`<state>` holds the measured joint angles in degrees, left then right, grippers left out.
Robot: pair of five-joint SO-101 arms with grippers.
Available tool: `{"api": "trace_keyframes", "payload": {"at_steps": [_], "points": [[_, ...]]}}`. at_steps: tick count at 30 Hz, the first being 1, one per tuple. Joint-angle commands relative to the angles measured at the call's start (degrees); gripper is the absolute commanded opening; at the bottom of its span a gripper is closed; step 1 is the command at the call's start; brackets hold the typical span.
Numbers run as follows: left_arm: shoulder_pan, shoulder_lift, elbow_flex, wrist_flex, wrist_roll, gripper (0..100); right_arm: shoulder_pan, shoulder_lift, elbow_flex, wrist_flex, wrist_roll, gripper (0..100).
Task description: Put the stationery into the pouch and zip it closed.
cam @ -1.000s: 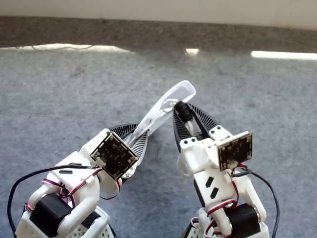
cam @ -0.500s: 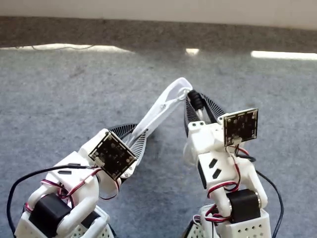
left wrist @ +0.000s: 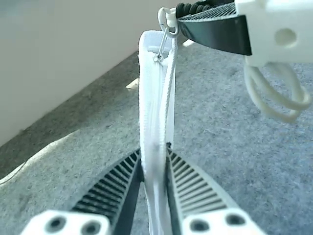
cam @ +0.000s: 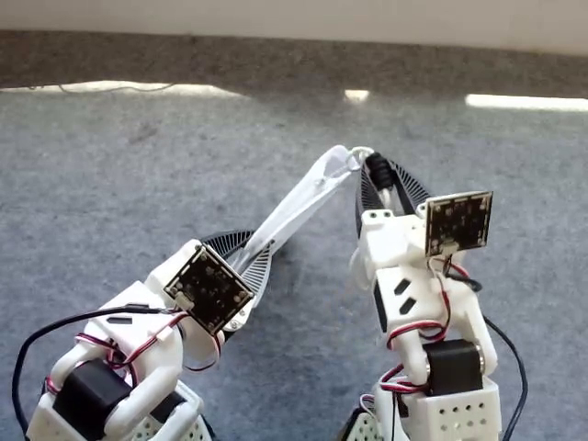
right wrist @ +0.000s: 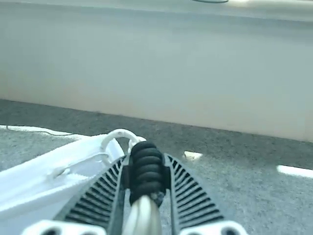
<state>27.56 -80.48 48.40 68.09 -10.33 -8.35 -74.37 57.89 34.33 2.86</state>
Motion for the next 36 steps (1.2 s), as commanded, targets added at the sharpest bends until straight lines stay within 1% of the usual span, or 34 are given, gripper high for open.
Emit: {"api": "trace_keyframes", "payload": {"at_steps": [1, 4, 7, 19, 20, 23, 26, 33, 34, 36], "points": [[-1.98, -0.13, -0.13, 1.41, -0.26, 0, 5.23, 7.69, -3.12, -2.59, -0.79, 0.5], [-3.3, -0.13, -0.13, 1.41, -0.18, 0, 8.48, 12.7, -5.32, -3.56, -1.14, 0.5], [-4.7, -0.13, -0.13, 1.41, -0.09, 0, 11.03, 13.93, -6.99, -3.47, -4.31, 0.5], [-4.7, -0.13, -0.13, 1.41, 0.09, 0, 11.38, 13.93, -7.87, -1.71, -4.92, 0.5], [-4.7, -0.13, -0.13, 1.41, 0.09, 0, 11.56, 14.2, -8.66, -0.84, -5.1, 0.5], [-4.7, -0.13, -0.13, 1.41, 0.09, 0, 14.46, 14.37, -12.7, 4.18, -9.14, 0.5], [-4.7, -0.13, -0.13, 1.41, 0.09, 0, 16.66, 14.46, -15.43, 6.64, -10.2, 0.5], [-4.79, -0.13, -0.13, 1.41, 0.09, 0, 15.96, 14.11, -15.87, 6.55, -10.99, 0.8], [-4.79, -0.13, -0.13, 1.41, 0.09, 0, 15.43, 13.93, -15.96, 6.73, -10.99, 1.5], [-4.79, -0.13, -0.13, 1.41, 0.09, 0, 13.67, 13.93, -15.87, 7.25, -11.25, 6.3]]}}
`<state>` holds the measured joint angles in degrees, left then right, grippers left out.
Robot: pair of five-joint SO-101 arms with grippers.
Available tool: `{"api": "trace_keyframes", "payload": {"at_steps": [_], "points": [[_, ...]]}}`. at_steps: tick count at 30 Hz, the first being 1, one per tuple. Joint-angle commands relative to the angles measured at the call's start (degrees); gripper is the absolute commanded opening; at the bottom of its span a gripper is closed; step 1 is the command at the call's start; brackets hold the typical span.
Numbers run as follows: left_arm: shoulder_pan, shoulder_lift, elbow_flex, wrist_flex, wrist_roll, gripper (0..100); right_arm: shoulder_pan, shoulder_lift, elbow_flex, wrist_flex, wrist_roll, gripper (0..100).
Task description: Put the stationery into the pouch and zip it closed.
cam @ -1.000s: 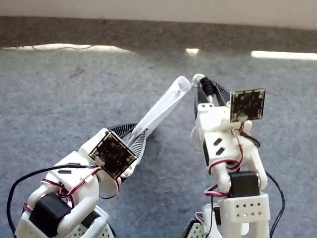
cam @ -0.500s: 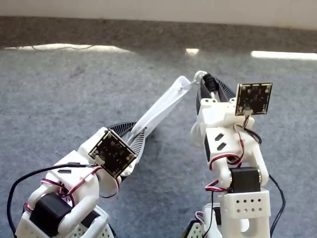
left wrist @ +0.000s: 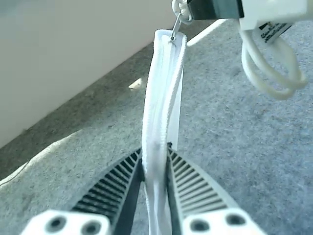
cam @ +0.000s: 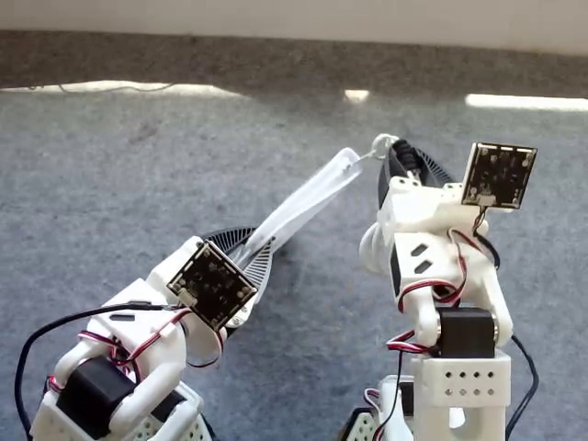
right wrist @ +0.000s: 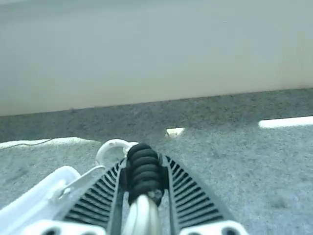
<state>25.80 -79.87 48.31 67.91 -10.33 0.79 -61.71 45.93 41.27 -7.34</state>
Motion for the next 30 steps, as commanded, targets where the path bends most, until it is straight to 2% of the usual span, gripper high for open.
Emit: {"api": "trace_keyframes", "payload": {"at_steps": [1, 5, 7, 18, 22, 30], "points": [[-3.03, -0.75, -0.04, 1.58, 0.09, 0, 3.38, 1.27, -4.0, 1.71, -1.05, 9.9], [-3.03, -0.75, -0.04, 1.58, 0.09, 0, -1.8, 0.75, -4.97, 8.75, -1.05, 24.9], [-3.03, -0.75, -0.04, 1.58, 0.09, 0, -4.18, -0.84, -5.85, 10.59, -0.79, 28.6], [-3.3, -0.75, 1.19, 1.23, 0.09, 0, -13.85, -12.88, -5.85, 14.81, -0.7, 28.9], [-8.75, -0.75, 1.1, 1.14, 1.85, 0, -16.31, -13.23, -3.56, 14.11, -0.7, 28.9], [-18.24, -2.77, -0.31, 1.05, 2.02, 0, -17.8, -13.23, 7.34, 0.75, -1.05, 28.9]]}}
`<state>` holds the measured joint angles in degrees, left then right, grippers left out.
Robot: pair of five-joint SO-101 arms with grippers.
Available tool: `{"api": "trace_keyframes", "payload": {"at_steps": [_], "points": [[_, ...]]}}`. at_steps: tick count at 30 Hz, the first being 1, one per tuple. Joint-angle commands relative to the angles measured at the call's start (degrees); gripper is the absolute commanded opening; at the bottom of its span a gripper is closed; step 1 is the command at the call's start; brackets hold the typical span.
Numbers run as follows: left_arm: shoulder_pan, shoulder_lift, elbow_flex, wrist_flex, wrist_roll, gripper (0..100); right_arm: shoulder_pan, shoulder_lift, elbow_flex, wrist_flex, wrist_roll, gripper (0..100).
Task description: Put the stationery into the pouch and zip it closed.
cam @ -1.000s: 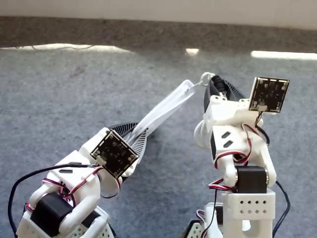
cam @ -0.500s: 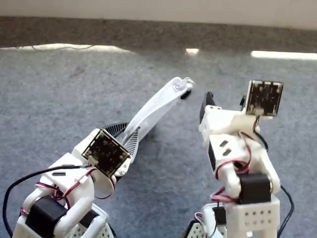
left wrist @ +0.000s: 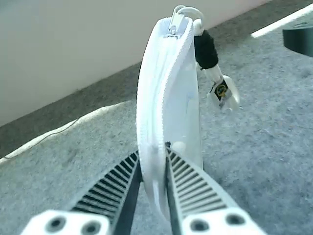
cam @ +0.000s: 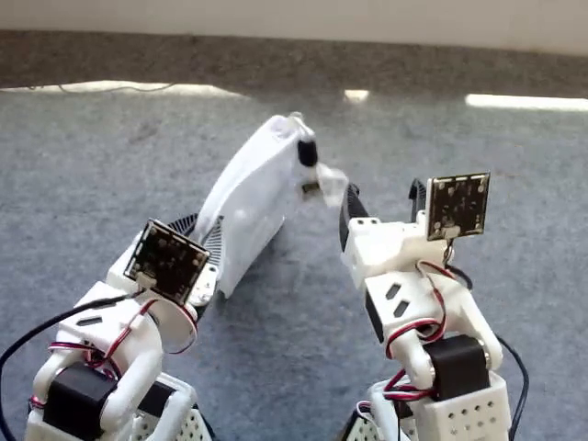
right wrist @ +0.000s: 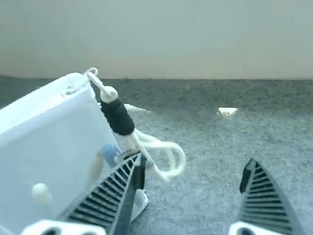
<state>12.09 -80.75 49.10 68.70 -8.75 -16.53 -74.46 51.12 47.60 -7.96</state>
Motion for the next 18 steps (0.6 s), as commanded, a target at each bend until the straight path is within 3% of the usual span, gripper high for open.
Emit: {"api": "trace_keyframes", "payload": {"at_steps": [1, 6, 11, 15, 18], "points": [[-6.02, -3.65, -1.54, 0.26, 0.44, 0, -0.66, -0.48, 3.91, -7.78, -0.44, 28.9], [-17.19, -15.34, -1.54, -2.81, 0.26, 0, -1.01, -0.48, 10.86, -15.87, -0.44, 28.9], [-26.42, -24.04, 3.3, -6.59, 0.53, 0, -1.01, -0.48, 12.44, -17.1, -0.44, 28.9], [-26.95, -23.78, 5.58, -7.65, 0.53, 0, -1.01, -0.48, 12.44, -17.1, -0.44, 28.9], [-23.43, -23.69, 5.76, -7.47, 0.53, 0, -1.01, -0.48, 12.44, -17.1, -0.44, 28.9]]}}
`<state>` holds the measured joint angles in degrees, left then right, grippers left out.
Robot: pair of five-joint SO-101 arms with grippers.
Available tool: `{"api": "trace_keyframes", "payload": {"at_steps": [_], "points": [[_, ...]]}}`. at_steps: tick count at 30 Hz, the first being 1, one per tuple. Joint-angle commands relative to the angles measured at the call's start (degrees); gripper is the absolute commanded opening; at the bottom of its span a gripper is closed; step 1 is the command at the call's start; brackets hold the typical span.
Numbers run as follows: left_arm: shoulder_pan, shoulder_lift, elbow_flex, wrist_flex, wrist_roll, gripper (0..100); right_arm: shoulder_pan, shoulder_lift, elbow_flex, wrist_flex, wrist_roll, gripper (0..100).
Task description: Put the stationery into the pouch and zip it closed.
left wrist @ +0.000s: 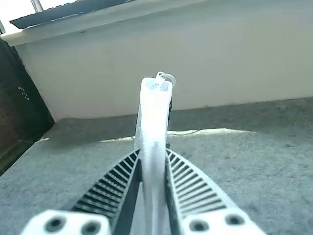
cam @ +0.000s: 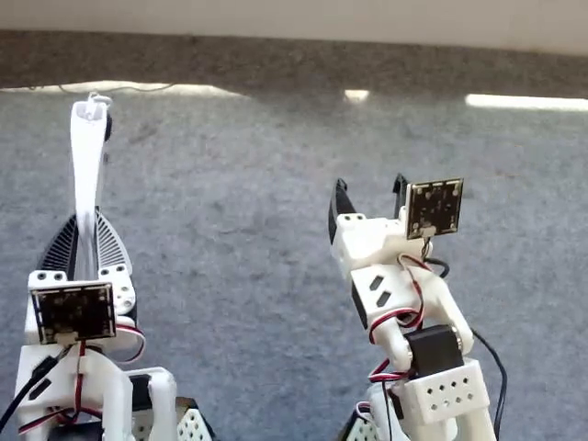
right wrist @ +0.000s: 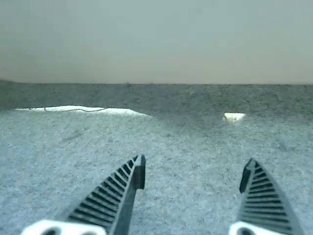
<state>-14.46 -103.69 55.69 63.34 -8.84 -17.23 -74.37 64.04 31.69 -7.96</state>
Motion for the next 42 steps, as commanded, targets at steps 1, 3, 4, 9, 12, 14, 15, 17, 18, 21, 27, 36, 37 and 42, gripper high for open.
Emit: {"api": "trace_keyframes", "payload": {"at_steps": [1, 3, 4, 9, 12, 14, 15, 17, 18, 21, 27, 36, 37, 42], "points": [[4.79, -0.75, -0.84, -2.11, 0.62, 0, -0.31, -0.57, -0.48, -1.19, -0.44, 28.9], [8.13, -0.57, -0.75, -2.02, 0.7, 0, -0.31, -0.57, -0.48, -1.19, -0.44, 28.9], [9.54, -0.4, -0.66, -1.93, 0.7, 0, -0.31, -0.57, -0.48, -1.19, -0.44, 28.9], [17.98, -0.31, 3.74, -1.67, -0.26, 0, -0.31, -0.57, -0.48, -1.19, -0.44, 28.9], [22.64, -0.31, 5.85, -1.67, -2.37, 0, -0.31, -0.57, -0.48, -1.19, -0.44, 28.9], [24.84, -0.31, 6.73, -1.32, -2.46, 0, -0.22, -0.57, -0.48, -1.19, -0.44, 28.9], [25.8, -0.31, 7.08, -1.23, -2.46, 1, -0.22, -0.66, -0.48, -1.19, -0.44, 28.9], [27.56, -0.31, 8.04, -1.23, -2.46, 8, -0.22, -0.66, -0.48, -1.19, -0.44, 28.9], [28.26, -0.31, 8.57, -1.23, -2.46, 13, -0.22, -0.66, -0.48, -1.19, -0.44, 28.9], [29.58, -0.31, 9.45, -1.14, -1.41, 20, -0.13, -0.66, -0.48, -1.19, -0.44, 28.9], [32.04, -0.31, 5.14, 2.29, 2.73, 23, -0.13, -0.75, -0.48, -1.19, -0.44, 28.9], [32.31, -0.57, -4.79, 9.41, 9.23, 26, -0.13, -0.75, -0.48, -1.19, -0.44, 28.9], [32.31, -0.66, -4.79, 9.41, 9.23, 25, -0.13, -0.75, -0.48, -1.19, -0.44, 28.9], [31.34, -0.66, -4.7, 9.05, 9.23, 24, -0.13, -0.75, -0.48, -1.19, -0.44, 28.9]]}}
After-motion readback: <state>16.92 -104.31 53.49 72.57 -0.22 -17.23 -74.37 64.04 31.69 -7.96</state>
